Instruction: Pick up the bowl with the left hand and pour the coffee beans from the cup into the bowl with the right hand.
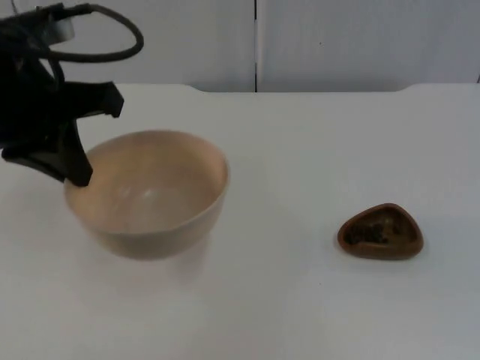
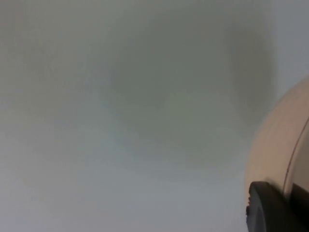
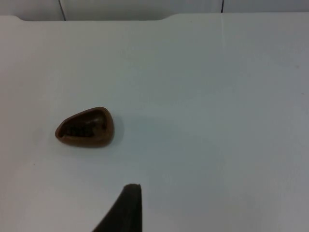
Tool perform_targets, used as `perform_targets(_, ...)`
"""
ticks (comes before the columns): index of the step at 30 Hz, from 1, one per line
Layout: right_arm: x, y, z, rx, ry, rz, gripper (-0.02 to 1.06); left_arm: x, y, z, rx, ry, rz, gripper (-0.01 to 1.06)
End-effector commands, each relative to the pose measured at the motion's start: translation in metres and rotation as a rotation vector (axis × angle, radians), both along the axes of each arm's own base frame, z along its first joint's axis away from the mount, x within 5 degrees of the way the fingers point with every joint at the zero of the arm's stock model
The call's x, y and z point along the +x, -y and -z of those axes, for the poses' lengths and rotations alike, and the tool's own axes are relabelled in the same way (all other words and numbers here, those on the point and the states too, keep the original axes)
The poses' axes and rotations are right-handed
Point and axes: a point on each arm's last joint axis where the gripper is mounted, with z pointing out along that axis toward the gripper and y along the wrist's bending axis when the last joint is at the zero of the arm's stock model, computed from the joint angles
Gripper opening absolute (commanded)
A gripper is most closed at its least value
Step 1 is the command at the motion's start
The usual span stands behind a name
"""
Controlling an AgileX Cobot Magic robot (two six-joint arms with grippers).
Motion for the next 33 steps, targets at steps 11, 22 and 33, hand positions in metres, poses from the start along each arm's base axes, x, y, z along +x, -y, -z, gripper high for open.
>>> perform_targets(11,0.000,0.000,0.000,0.000,0.008,0.002,1.05,-0.036,0.032,0.010,-0.042,0.030,0.135,0.00)
perform_targets(22,0.000,0.000,0.000,0.000,0.008,0.002,1.05,-0.043,0.062,0.009,-0.032,0.099,0.211,0.00)
perform_targets(33,0.000,0.000,0.000,0.000,0.008,0.002,1.05,-0.043,0.063,0.009,-0.050,0.092,0.197,0.00)
